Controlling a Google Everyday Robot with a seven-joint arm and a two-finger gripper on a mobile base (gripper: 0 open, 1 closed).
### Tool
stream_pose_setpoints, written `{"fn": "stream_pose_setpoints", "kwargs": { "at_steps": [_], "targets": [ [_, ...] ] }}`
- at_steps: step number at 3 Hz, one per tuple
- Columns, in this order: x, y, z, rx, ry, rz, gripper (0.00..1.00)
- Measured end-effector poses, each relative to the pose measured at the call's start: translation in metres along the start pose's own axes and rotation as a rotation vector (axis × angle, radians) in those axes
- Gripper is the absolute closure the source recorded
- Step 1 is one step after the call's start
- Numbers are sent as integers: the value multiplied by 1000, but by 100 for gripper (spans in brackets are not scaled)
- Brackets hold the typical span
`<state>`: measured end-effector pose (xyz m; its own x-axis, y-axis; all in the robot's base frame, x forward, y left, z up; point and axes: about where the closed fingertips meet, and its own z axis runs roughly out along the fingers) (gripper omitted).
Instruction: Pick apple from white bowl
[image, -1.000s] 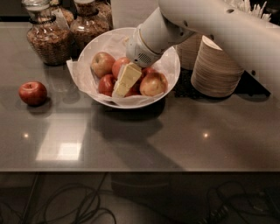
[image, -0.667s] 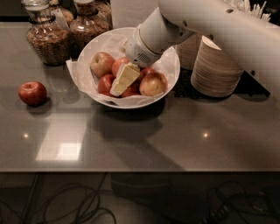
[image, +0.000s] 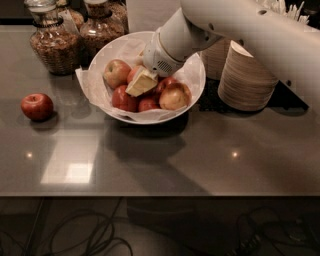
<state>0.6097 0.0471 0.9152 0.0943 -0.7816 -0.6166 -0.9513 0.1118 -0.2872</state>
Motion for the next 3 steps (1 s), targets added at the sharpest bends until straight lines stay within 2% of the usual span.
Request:
{"fn": "stream_pose_setpoints", "kwargs": {
  "at_steps": [1,2,3],
  "targets": [
    [0,0,0,0,0,0,89],
    [0,0,0,0,0,0,100],
    [0,0,0,0,0,0,100]
  ]
}}
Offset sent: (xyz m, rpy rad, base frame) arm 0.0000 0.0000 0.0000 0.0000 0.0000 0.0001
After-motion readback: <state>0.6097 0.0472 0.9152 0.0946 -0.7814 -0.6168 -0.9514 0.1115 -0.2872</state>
